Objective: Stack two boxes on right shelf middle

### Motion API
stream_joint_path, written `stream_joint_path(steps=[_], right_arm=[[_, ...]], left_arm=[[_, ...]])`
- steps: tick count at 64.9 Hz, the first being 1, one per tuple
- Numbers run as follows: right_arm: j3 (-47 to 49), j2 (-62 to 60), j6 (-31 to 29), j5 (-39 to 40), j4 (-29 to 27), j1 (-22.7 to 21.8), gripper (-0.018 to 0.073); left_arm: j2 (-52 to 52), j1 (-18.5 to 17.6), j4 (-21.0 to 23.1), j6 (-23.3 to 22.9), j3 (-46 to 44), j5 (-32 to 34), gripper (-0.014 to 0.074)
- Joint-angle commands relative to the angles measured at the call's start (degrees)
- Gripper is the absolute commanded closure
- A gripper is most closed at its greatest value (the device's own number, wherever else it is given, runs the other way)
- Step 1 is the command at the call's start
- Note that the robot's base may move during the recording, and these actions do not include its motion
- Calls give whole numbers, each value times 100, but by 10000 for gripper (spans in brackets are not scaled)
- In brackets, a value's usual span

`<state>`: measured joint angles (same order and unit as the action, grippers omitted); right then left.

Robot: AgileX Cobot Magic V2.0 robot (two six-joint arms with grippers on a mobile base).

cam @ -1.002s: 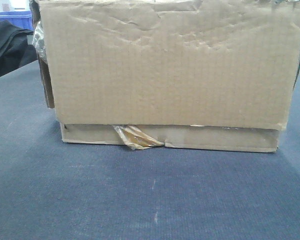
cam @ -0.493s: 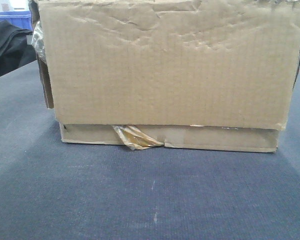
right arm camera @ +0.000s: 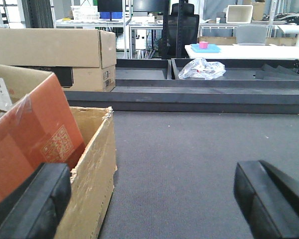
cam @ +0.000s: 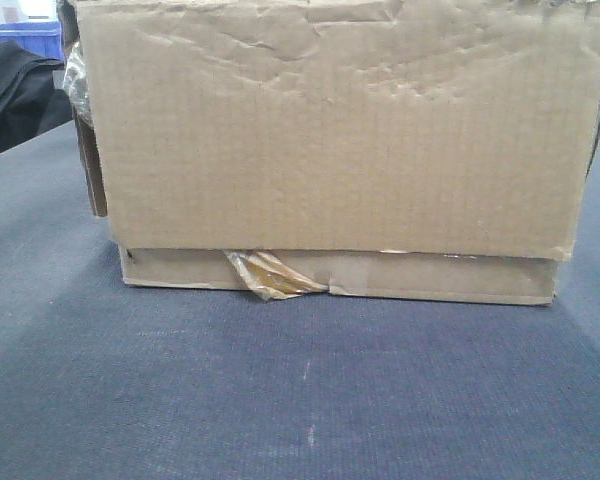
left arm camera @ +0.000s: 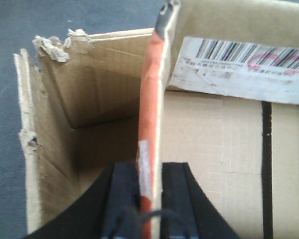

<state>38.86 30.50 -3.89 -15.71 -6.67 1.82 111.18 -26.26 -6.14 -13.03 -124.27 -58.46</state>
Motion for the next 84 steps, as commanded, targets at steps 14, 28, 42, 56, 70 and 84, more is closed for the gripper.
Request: stream_joint_path(steps=[14,28,42,56,70,84], right_arm=[[45,18,4,107,53,15,-9],[57,18,4,107,53,81,-9],[654,461,4,-180,53,80,-9],[2017,1461,4,-1085,53,80,-9],[3354,2504,4,-2143,53,245,-9],[4155,3323,4,-2717,53,691,-9]], left_arm=[[-31,-31,92,-73,-51,253,162],[-65,-31,80,-73,-547,-116,-11],[-74,-21,-594,153,-1840,-1150,-3],[-268,-10,-683,450,-2249,-1150,-3],[-472,498,-69,765,-1826,-1150,-3],[-1025,1044,295,815,-363,-1150,-3]])
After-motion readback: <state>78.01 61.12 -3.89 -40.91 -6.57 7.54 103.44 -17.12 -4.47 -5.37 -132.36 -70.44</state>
